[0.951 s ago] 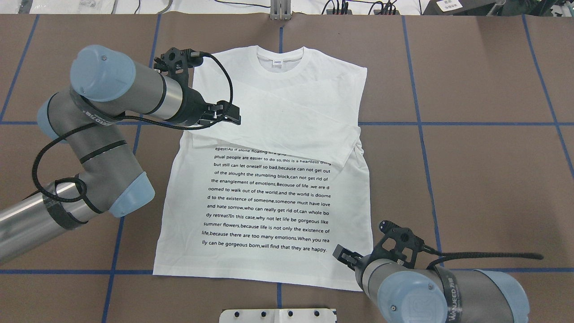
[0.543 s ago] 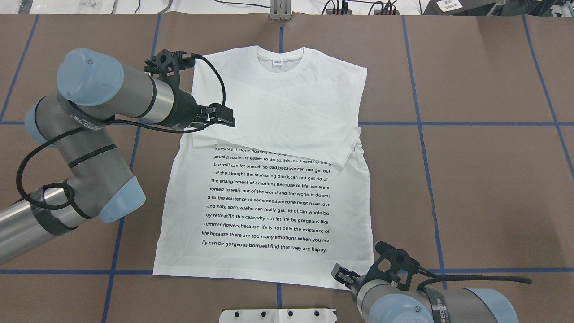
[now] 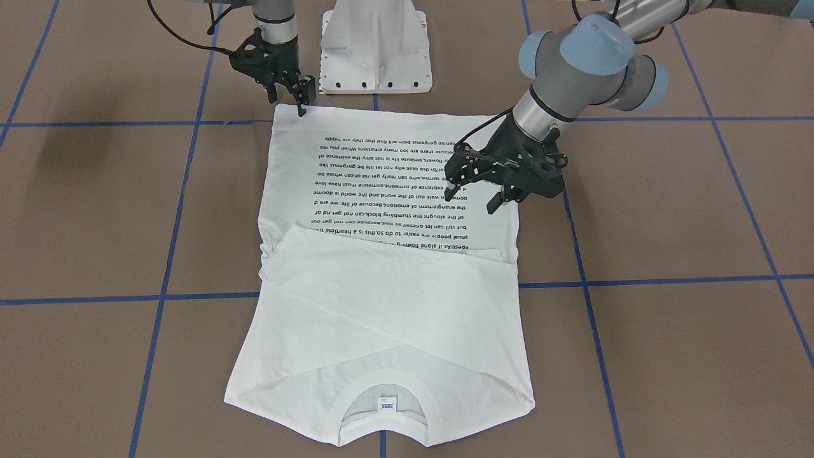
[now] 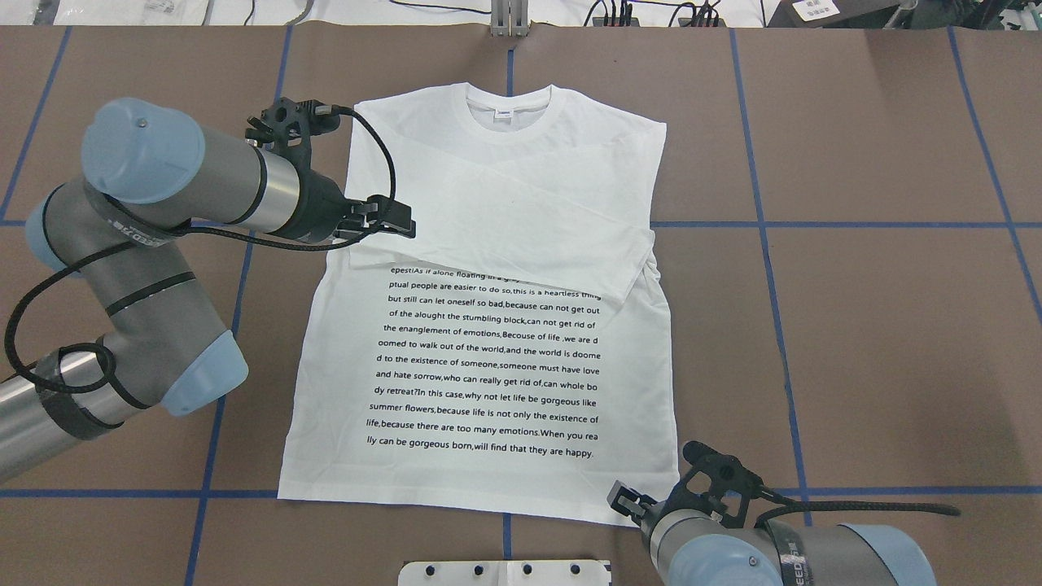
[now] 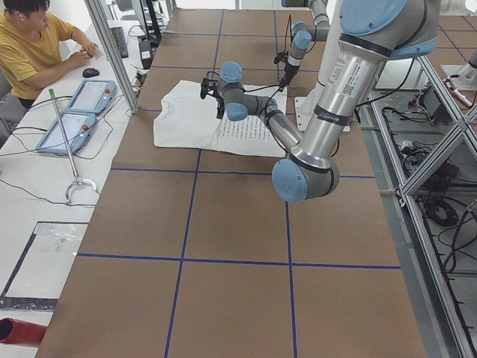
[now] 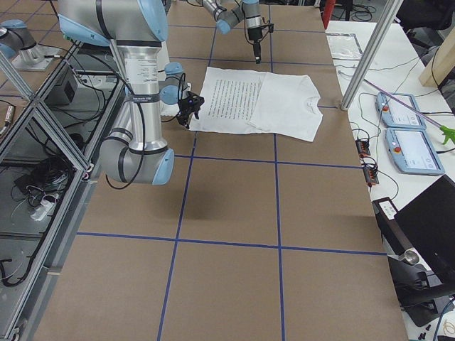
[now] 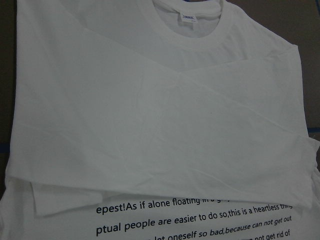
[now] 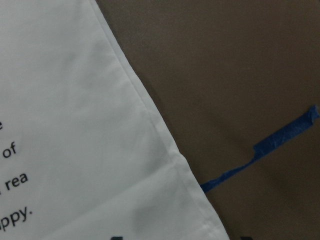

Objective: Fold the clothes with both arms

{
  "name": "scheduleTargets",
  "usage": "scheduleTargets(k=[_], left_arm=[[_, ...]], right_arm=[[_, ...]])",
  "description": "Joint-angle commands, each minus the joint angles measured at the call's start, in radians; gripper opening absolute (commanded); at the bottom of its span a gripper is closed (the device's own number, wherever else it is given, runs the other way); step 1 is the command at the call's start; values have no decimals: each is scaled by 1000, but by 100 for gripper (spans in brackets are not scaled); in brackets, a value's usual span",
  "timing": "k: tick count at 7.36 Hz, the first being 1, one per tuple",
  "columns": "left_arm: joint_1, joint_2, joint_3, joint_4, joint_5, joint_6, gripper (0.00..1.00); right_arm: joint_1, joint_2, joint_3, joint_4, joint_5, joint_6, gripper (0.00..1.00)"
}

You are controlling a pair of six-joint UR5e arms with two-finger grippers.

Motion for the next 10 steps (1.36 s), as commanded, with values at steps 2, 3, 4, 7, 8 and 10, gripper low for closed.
scheduleTargets(k=[2,3,4,7,8,10], left_arm=[[-1,2,-1,0,0,0,89],[0,1,-1,0,0,0,89],[-1,1,-1,0,0,0,89],[0,1,-1,0,2,-2,90],[0,1,-3,0,3,-2,90],[2,1,-1,0,5,-2,90]], right_arm=[[3,-5,-2,-1,3,20,44],[1,-9,0,-2,5,20,42],[1,-12,1,-2,5,37,34],[-6,-2,12,-80,6,40,58],[-8,4,33,-102,8,42,60],[-26,1,35,-105,6,40,62]])
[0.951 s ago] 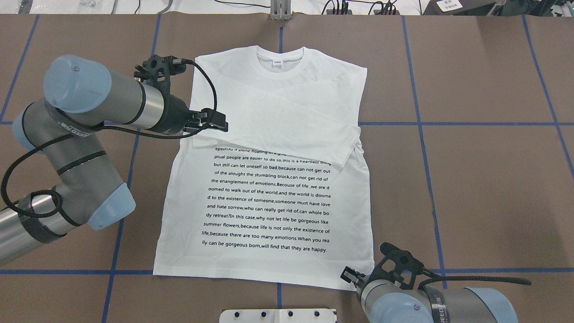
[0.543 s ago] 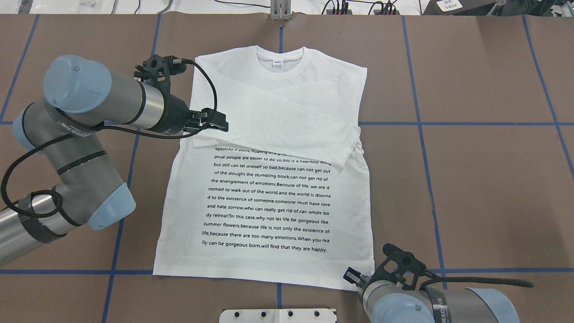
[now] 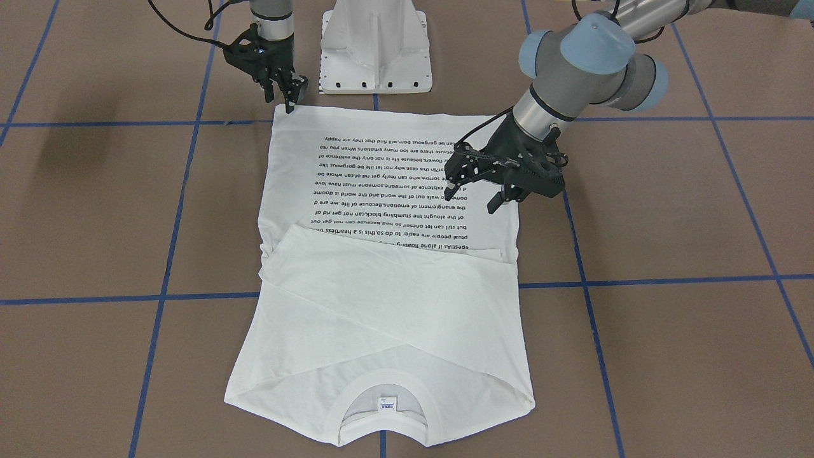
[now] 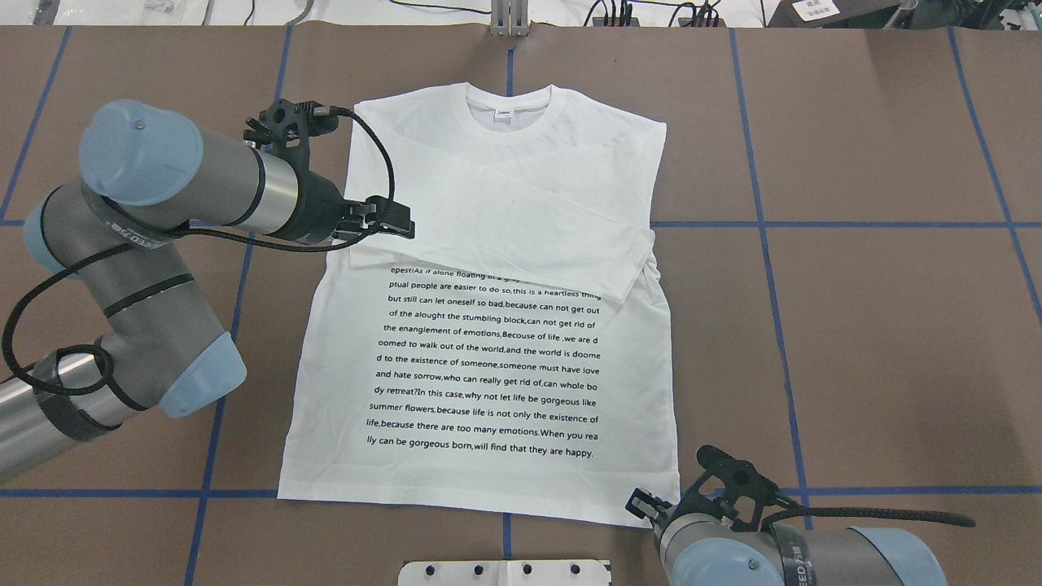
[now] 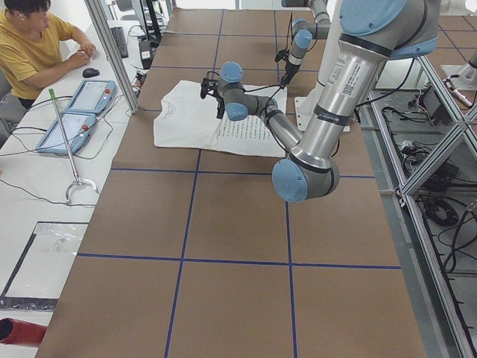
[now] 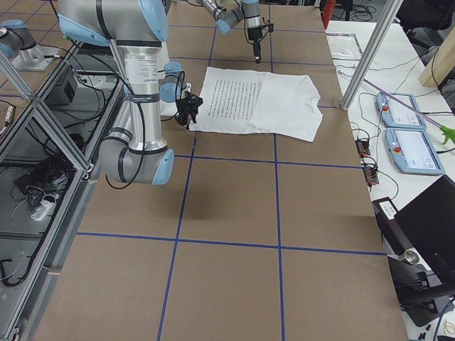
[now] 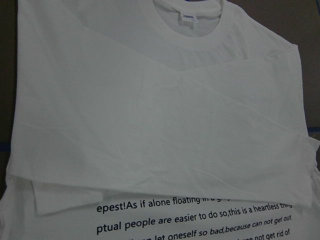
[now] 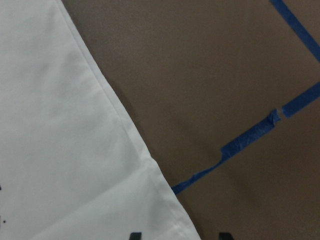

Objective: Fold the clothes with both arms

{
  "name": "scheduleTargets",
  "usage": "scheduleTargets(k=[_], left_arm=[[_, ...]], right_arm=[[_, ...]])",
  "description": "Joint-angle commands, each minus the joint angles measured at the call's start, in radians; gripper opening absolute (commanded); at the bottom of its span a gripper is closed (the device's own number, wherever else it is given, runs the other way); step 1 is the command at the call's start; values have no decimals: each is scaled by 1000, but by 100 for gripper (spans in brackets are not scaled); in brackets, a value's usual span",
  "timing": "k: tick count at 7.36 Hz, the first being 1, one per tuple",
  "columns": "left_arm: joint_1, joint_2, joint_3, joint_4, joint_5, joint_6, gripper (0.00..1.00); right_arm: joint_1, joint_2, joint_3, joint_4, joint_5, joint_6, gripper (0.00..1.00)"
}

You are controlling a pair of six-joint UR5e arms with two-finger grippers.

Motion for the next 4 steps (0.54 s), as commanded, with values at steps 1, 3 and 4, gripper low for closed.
scheduleTargets(k=[1,3,4], left_arm=[[1,0,1,0,1,0,90],[3,0,1,0,2,0,90],[3,0,3,0,2,0,90]], right_arm=[[-19,3,-5,-7,0,-1,61],[-25,4,-25,2,1,-1,61],[-27,6,-29,5,1,-1,61]])
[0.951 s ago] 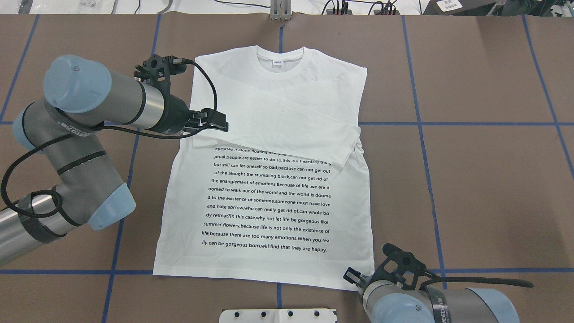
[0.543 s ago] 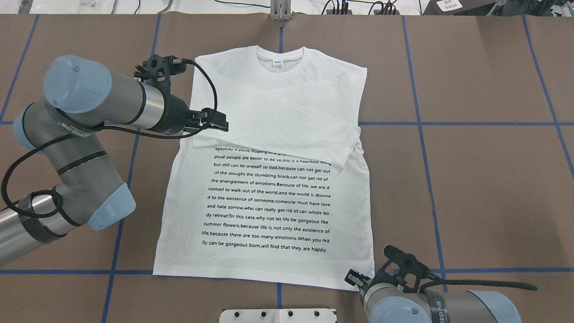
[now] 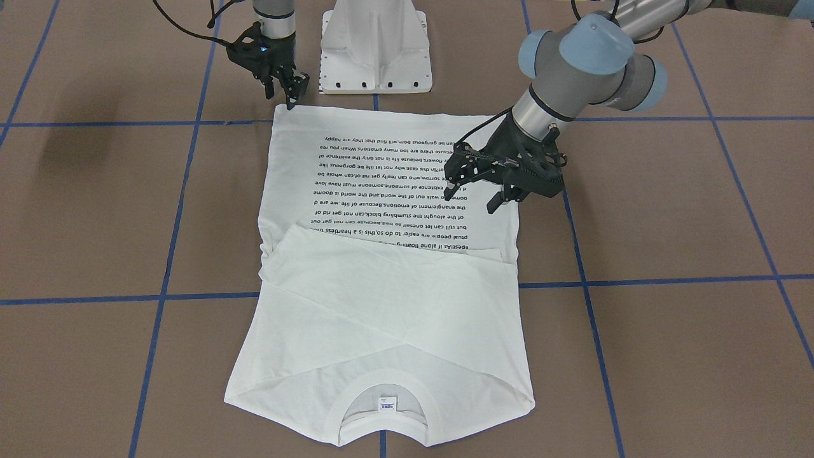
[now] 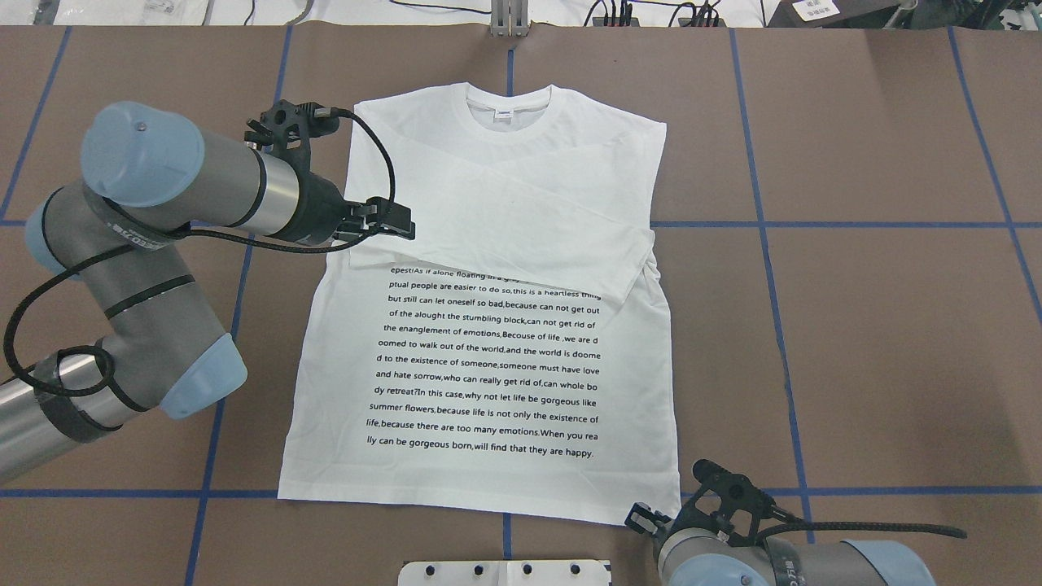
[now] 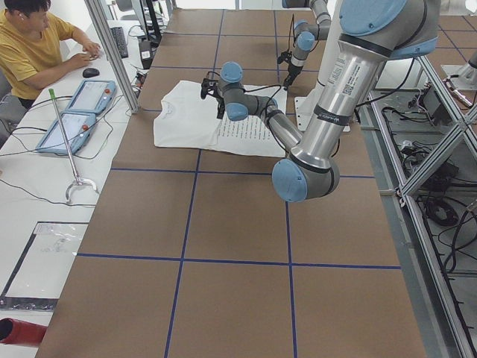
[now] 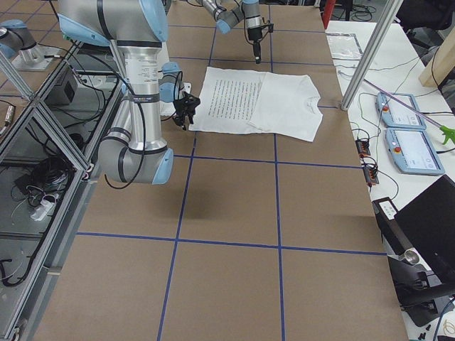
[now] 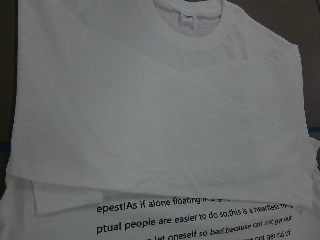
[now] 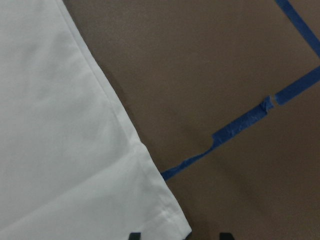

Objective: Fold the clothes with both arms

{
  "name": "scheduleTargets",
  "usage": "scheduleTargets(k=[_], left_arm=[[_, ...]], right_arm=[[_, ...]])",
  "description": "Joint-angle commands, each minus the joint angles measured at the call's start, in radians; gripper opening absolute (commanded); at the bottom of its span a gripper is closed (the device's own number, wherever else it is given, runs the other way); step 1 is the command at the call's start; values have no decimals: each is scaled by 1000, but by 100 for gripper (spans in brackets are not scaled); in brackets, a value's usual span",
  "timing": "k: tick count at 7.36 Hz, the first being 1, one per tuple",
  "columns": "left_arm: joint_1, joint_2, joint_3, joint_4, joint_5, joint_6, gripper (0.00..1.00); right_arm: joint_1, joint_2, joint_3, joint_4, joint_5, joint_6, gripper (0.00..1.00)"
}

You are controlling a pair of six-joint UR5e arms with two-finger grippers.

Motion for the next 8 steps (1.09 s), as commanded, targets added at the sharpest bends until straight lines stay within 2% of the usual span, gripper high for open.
scheduleTargets(k=[1,2,3,4,5,6,8], left_arm=[[1,0,1,0,1,2,90],[1,0,1,0,1,0,90],[1,0,1,0,1,2,90],[1,0,0,0,1,2,90],[1,2,0,0,2,2,90],[1,2,-2,0,2,2,90],[-1,2,-2,0,2,2,90]], right_arm=[[-3,4,-6,4,0,0,60],[-3,4,-5,4,0,0,55],[-2,4,-5,6,0,0,37],[0,4,-5,6,0,0,10],[3,4,-5,6,-1,1,1],[15,4,-5,9,0,0,0],[28,-8,-8,112,20,0,0]])
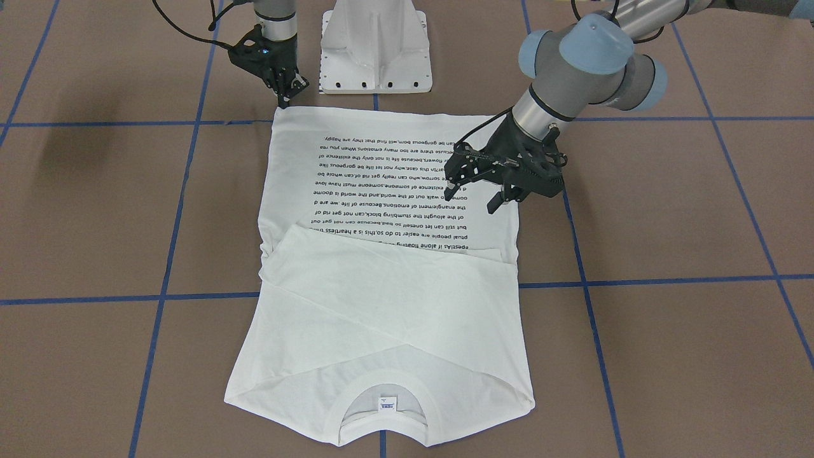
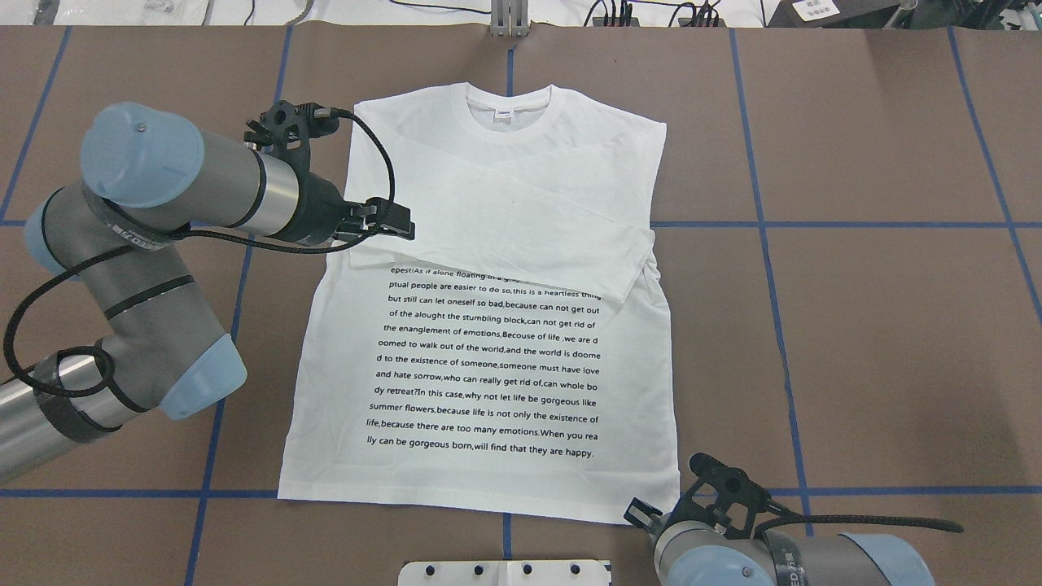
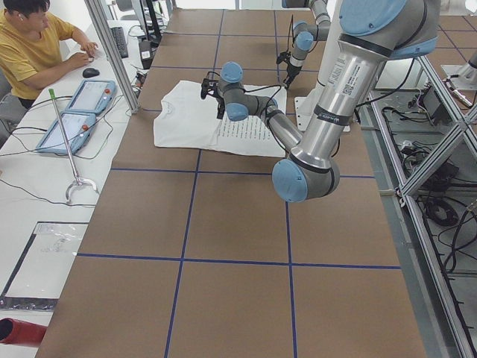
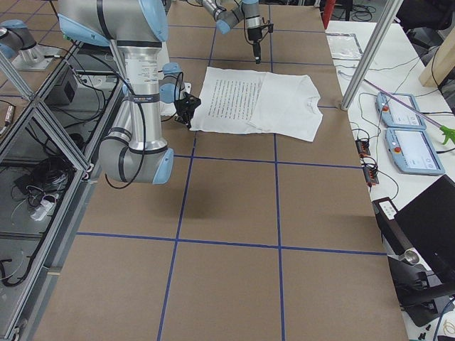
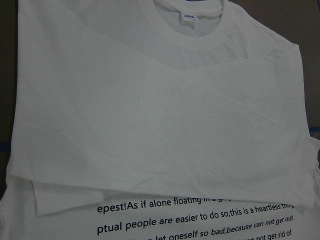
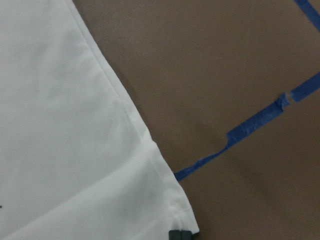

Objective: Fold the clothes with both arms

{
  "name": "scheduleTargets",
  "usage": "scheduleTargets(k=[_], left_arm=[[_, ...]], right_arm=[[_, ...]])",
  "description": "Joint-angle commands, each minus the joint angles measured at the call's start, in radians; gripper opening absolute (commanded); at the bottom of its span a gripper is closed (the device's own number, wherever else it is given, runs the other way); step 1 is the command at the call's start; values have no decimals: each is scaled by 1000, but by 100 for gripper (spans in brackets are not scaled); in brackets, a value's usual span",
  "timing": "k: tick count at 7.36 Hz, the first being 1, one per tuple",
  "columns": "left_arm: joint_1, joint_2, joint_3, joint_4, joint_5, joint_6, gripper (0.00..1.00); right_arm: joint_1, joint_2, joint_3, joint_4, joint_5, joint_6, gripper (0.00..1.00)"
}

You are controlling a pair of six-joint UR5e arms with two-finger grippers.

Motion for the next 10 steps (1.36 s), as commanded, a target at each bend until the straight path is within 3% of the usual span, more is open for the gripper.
scheduleTargets(k=[1,8,10], left_arm=[[-1,0,0,0,0,0,90],[5,29,-9,0,17,-58,92],[107,92,-99,91,153,-167,92]], right_arm=[[13,-6,4,49,25,0,0],[59,-18,74,55,75,0,0],[69,-21,76,54,77,2,0]])
